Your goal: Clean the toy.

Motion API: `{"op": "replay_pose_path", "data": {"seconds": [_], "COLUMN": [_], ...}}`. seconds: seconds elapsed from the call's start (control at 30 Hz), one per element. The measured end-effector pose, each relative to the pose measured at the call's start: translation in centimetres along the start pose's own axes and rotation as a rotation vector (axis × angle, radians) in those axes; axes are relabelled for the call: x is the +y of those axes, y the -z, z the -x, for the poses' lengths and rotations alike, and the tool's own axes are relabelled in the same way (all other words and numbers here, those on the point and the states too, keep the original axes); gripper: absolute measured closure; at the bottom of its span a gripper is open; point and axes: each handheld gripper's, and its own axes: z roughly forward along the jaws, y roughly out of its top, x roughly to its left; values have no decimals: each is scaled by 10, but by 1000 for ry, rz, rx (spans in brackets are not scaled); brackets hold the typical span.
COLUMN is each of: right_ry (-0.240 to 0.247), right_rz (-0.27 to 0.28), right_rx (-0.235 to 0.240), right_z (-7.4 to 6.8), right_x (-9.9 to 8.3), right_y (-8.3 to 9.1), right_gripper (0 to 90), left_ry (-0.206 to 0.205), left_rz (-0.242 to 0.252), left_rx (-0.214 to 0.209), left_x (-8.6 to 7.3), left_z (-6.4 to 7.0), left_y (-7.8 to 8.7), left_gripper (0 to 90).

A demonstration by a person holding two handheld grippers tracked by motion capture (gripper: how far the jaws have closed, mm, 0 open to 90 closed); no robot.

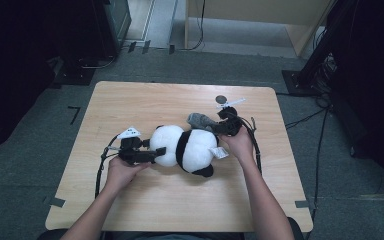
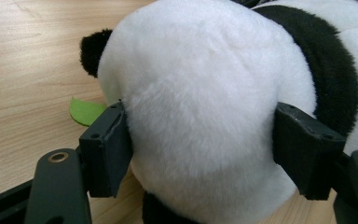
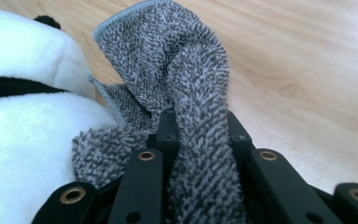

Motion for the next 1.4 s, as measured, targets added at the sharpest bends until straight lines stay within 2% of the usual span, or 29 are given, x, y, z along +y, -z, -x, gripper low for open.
{"op": "replay_pose_path", "data": {"seconds": [0.1,0.23,0.37,0.47,0.53,0.63,0.83,1.07,1.13,1.2,1.23,1.4], "right_ry": [9,-14,1,-23,-30,-46,31,182,214,220,226,266], "right_rz": [4,-11,-5,10,59,158,244,302,309,307,301,252], "right_rx": [-26,-34,-93,-119,-122,-71,-54,-17,15,79,94,104], "right_z": [4,10,14,17,16,11,-22,-80,-93,-104,-109,-129], "right_x": [-6,-14,-21,-23,-21,-16,1,21,24,27,28,31], "right_y": [-1,-2,2,12,24,45,77,88,85,78,72,44], "right_gripper": [749,748,747,747,748,748,747,742,739,739,739,737], "left_ry": [2,3,6,9,12,13,6,17,15,14,13,5], "left_rz": [2,9,5,-2,-4,-4,1,21,19,20,20,24], "left_rx": [-7,-11,-15,-14,-15,-17,-10,-7,-6,-4,-2,3], "left_x": [0,0,0,0,1,2,3,1,1,1,1,1], "left_z": [-1,-1,-2,-2,-1,-1,0,2,3,3,3,6], "left_y": [0,0,1,1,1,1,1,1,1,0,0,-2], "left_gripper": [256,255,251,250,251,250,245,236,235,235,234,235]}}
